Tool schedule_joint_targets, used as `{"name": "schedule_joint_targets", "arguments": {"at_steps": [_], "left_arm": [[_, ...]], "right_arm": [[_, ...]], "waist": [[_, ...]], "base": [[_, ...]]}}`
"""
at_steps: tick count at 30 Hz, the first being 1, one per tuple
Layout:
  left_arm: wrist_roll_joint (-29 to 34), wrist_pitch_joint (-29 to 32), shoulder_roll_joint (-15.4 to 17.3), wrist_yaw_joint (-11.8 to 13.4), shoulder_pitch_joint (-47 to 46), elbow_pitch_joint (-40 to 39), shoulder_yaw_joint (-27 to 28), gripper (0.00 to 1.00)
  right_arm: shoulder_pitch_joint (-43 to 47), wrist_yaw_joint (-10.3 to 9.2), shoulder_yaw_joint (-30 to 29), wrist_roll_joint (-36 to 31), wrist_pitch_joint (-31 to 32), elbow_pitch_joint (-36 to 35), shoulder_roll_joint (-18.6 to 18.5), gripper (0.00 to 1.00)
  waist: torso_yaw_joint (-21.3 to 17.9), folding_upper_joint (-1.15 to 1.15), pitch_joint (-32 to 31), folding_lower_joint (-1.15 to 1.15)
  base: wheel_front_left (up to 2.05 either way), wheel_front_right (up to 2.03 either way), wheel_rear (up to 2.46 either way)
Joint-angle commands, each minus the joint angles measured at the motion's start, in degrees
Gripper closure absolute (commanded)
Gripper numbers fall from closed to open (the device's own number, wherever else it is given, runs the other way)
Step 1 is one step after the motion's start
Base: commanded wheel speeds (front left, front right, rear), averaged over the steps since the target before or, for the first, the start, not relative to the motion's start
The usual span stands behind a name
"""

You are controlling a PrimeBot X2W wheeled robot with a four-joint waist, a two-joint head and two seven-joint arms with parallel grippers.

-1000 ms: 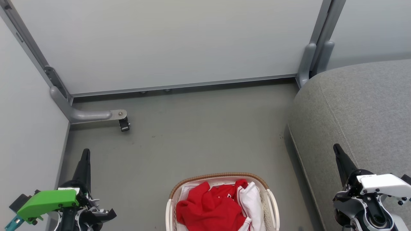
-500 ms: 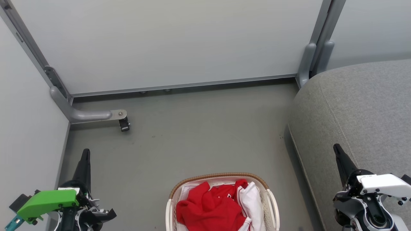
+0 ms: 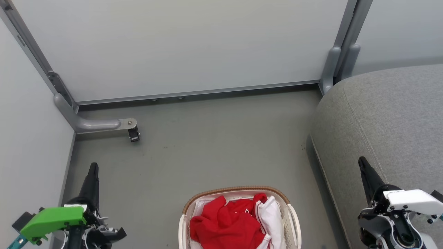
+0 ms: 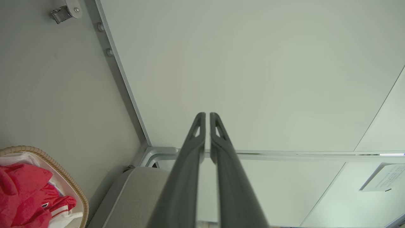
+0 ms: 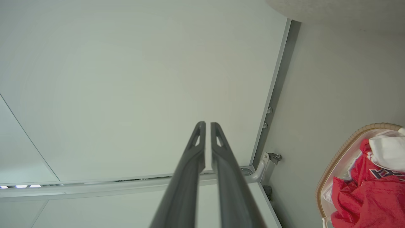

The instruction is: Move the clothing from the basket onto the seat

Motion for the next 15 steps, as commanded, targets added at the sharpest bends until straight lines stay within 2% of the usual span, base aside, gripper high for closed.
{"name": "schedule_joint_targets", "arguments": {"at_steps": [1, 10, 15], "left_arm": [[0.01, -0.03, -0.04, 0.04, 0.12, 0.34, -0.01, 0.0], [1.97, -2.03, -0.06, 0.03, 0.03, 2.21, -1.13, 0.0], [6.55, -3.44, 0.38, 0.01, -0.57, 2.53, -1.41, 0.0]], "right_arm": [[0.06, 0.0, 0.03, -0.02, -0.01, 0.25, 0.08, 0.0], [-0.1, -0.01, 1.73, -1.97, -1.8, 0.57, -0.45, 0.0], [-0.89, -0.01, 2.9, -5.12, -3.3, 0.38, -1.62, 0.0]], "waist": [[0.0, 0.0, 0.01, 0.0], [0.06, 0.03, 0.23, 0.0], [0.07, 0.05, 0.43, 0.0]], "base": [[0.0, 0.0, 0.0], [0.0, 0.0, 0.0], [0.0, 0.0, 0.0]]}}
